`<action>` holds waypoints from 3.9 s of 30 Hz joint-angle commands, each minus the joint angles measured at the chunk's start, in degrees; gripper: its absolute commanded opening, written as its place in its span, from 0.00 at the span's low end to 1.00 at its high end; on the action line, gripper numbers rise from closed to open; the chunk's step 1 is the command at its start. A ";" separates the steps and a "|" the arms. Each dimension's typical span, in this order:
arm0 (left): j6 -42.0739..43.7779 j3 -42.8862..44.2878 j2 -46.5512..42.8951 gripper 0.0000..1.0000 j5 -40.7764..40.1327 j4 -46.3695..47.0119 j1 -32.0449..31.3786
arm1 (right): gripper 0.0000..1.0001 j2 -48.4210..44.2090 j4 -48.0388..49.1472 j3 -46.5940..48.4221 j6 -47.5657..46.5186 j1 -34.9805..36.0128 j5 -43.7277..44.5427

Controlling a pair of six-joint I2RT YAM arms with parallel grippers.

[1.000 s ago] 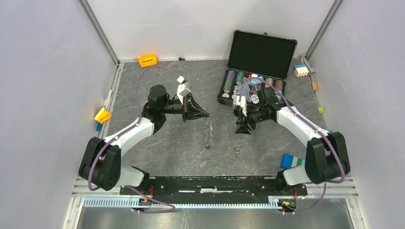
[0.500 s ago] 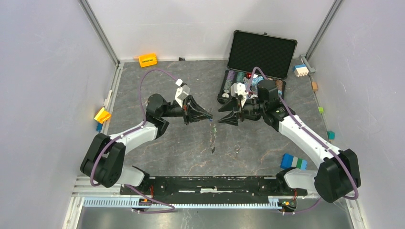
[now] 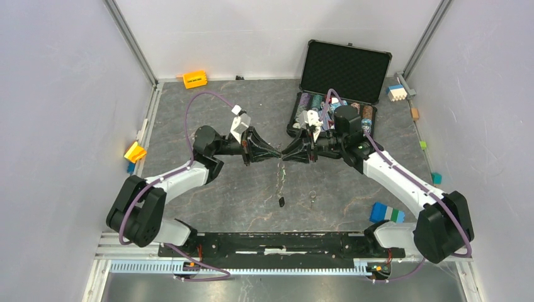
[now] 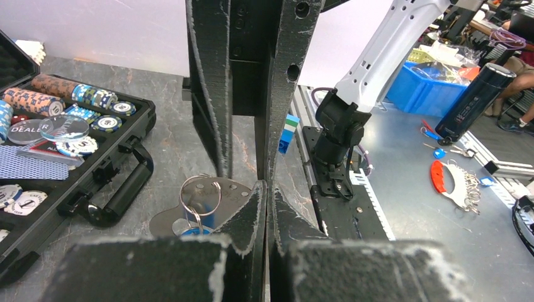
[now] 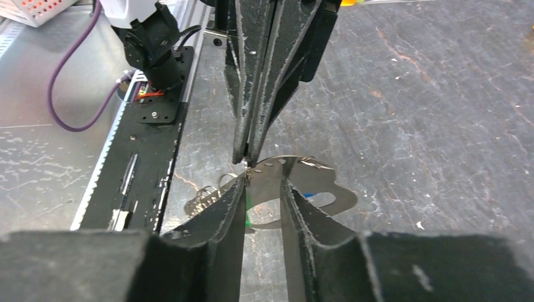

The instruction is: Put the keys on the keyring

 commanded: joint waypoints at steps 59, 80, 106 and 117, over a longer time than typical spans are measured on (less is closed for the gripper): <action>57.43 21.49 0.72 0.34 -0.91 -70.86 -2.53 | 0.00 2.22 -24.11 10.44 -15.03 4.82 9.85; 66.15 24.10 0.75 0.24 -3.35 -80.06 -4.95 | 0.00 3.79 -28.48 12.51 -17.57 5.46 10.24; 70.06 26.60 1.83 0.19 -4.12 -84.31 -6.14 | 0.00 5.88 -35.52 16.29 -21.41 6.46 10.50; 72.59 26.25 1.22 0.21 -5.31 -84.96 -6.24 | 0.00 6.94 -42.11 20.24 -24.62 7.36 15.73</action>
